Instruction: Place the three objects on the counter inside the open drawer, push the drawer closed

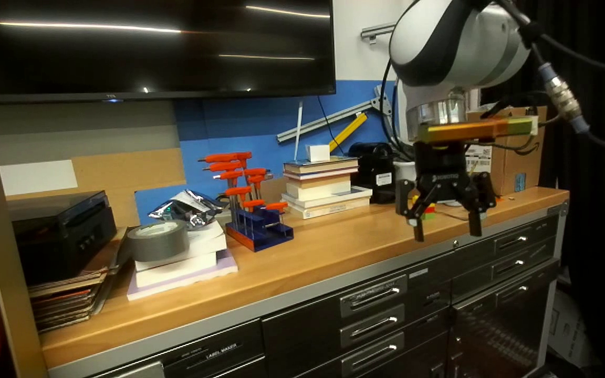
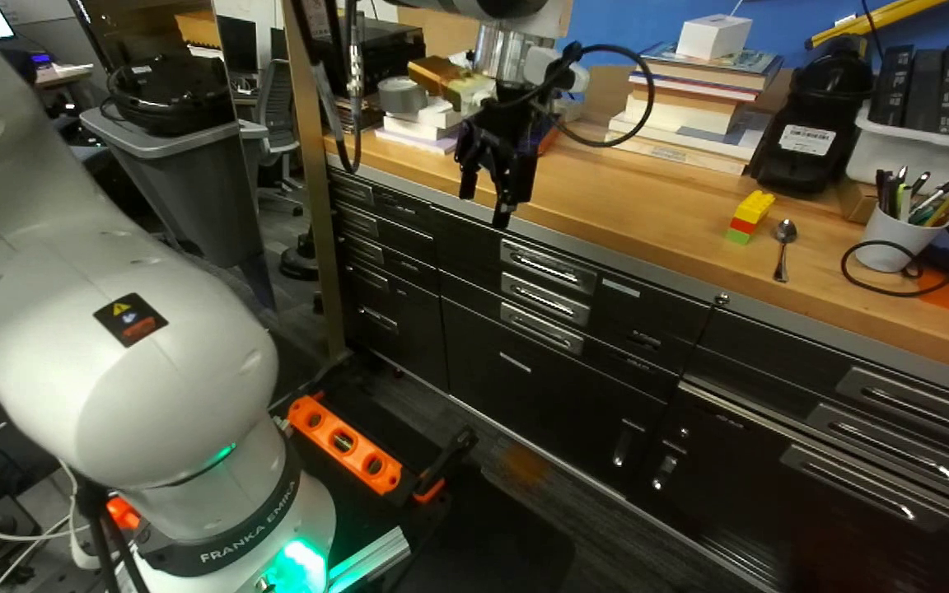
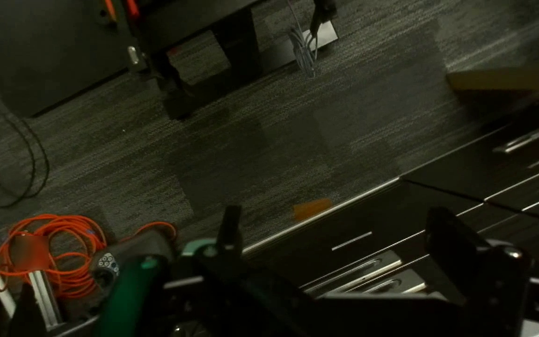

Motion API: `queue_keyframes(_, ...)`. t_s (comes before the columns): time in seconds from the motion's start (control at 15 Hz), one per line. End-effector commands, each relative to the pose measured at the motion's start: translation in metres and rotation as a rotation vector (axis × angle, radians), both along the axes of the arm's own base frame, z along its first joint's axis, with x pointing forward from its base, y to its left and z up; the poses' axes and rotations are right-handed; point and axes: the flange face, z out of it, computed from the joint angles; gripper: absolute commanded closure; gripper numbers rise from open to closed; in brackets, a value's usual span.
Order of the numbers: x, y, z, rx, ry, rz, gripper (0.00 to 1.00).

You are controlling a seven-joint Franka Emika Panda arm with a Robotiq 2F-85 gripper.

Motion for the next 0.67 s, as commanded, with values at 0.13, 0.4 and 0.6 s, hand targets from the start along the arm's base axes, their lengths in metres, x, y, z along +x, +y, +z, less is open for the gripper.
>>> queue_keyframes(0.13, -0.049, -0.046, 0.095, 0.076, -0.089, 0.240, 0.00)
queue_keyframes(0.4, -0.091, -0.072, 0.149, 0.079, -0.180, 0.340, 0.00)
queue_keyframes(0.6, -0.112, -0.082, 0.170, 0.046, -0.241, 0.391, 0.00)
